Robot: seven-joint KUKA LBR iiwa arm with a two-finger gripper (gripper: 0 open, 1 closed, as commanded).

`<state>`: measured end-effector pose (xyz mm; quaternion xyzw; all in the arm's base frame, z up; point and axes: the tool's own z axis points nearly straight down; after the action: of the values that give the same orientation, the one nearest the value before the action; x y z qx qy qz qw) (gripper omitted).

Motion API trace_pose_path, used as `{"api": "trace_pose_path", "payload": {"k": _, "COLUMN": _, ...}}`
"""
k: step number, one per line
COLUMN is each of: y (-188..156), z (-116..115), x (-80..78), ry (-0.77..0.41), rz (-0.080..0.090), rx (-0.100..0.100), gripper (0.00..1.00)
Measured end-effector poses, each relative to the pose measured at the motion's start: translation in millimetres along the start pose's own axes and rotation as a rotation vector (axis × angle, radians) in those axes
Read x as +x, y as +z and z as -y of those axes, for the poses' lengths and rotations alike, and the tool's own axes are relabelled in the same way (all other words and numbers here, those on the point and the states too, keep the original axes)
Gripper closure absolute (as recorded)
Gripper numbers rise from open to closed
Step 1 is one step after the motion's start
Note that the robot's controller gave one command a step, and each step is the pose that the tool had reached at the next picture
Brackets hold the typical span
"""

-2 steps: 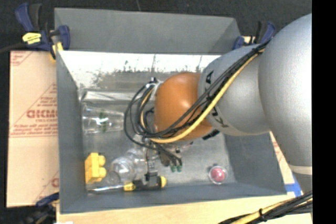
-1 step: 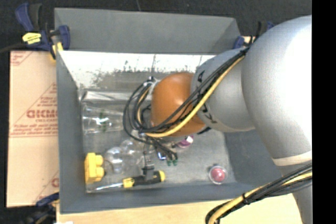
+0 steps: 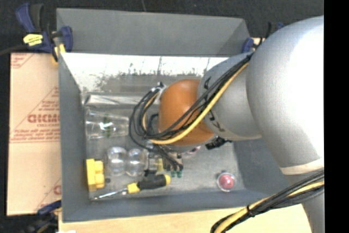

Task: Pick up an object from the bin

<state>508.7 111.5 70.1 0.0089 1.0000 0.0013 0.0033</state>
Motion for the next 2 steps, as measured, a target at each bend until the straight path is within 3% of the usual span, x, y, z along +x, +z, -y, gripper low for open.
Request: {"api": "trace_pose_path", "payload": {"k": 2, "y": -4.5, "z": 0.2, "x": 0.0, "ry": 0.002, "rz": 0.002, "rx": -0.001, "gripper": 1.00}}
